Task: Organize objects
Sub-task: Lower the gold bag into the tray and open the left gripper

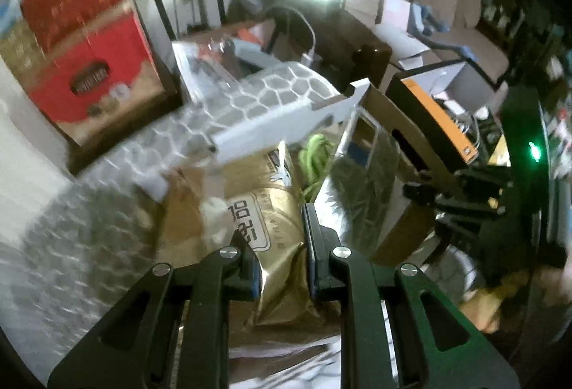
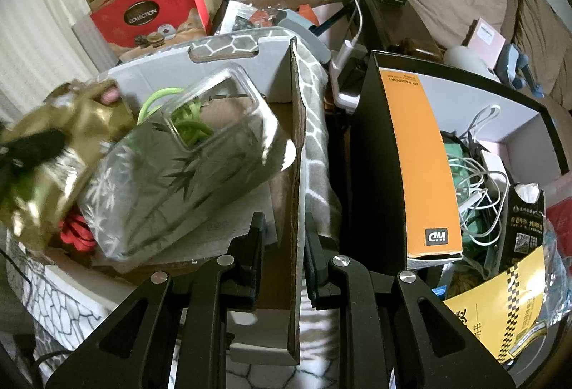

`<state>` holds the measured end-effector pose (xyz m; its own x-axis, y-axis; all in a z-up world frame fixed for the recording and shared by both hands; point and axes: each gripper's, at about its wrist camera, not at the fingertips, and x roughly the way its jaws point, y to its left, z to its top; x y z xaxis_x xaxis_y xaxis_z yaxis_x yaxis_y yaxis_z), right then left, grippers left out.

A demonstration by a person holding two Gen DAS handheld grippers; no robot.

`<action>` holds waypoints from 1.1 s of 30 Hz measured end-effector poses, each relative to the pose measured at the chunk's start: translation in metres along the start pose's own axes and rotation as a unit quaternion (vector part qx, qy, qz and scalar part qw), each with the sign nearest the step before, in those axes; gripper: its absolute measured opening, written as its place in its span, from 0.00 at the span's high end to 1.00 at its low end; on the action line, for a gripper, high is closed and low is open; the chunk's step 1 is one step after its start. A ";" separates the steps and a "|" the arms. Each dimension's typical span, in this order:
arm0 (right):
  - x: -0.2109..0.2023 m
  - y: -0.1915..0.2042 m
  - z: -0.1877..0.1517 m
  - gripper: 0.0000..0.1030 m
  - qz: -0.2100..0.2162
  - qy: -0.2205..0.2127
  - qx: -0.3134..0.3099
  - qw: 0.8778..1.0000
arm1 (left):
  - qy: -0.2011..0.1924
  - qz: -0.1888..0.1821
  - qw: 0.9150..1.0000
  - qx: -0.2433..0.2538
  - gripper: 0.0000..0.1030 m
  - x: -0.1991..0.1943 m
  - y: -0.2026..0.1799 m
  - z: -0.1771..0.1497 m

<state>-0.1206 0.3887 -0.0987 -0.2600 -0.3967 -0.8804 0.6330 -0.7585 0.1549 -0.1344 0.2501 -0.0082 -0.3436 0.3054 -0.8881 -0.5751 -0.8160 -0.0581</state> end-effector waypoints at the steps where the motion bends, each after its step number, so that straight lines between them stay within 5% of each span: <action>1: 0.000 0.000 0.000 0.81 0.001 0.000 0.001 1.000 | 0.003 -0.002 1.000 -0.007 0.84 0.004 -0.001 0.001; 6: 0.000 0.002 0.000 0.81 0.002 0.001 0.001 1.000 | 0.009 0.003 1.000 -0.015 0.77 0.012 -0.003 -0.002; 10: -0.001 0.004 -0.001 0.79 0.008 0.001 0.003 1.000 | 0.008 -0.002 1.000 -0.011 0.47 -0.006 0.004 -0.007; 13: -0.002 0.007 -0.001 0.79 0.010 -0.002 0.002 1.000 | -0.019 -0.019 1.000 -0.015 0.34 -0.032 0.015 -0.007; 19: -0.001 0.004 -0.004 0.79 0.012 -0.001 0.004 1.000 | -0.043 0.003 0.999 -0.026 0.35 -0.046 0.039 -0.011; 22: -0.001 0.005 -0.004 0.79 0.013 -0.002 0.005 1.000 | -0.013 0.011 1.000 -0.016 0.56 -0.026 0.037 -0.018; 24: -0.001 0.004 -0.004 0.79 0.012 -0.001 0.004 1.000 | 0.013 0.016 1.000 -0.015 0.60 -0.009 0.032 -0.028; 33: 0.001 0.004 -0.004 0.79 0.012 0.000 0.002 1.000 | -0.004 0.029 0.997 -0.075 0.57 -0.014 0.021 -0.049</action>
<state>-0.1159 0.3872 -0.1006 -0.2445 -0.4155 -0.8761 0.6358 -0.7509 0.1787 -0.1056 0.2045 -0.0189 -0.3786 0.2585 -0.8887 -0.4369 -0.8964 -0.0746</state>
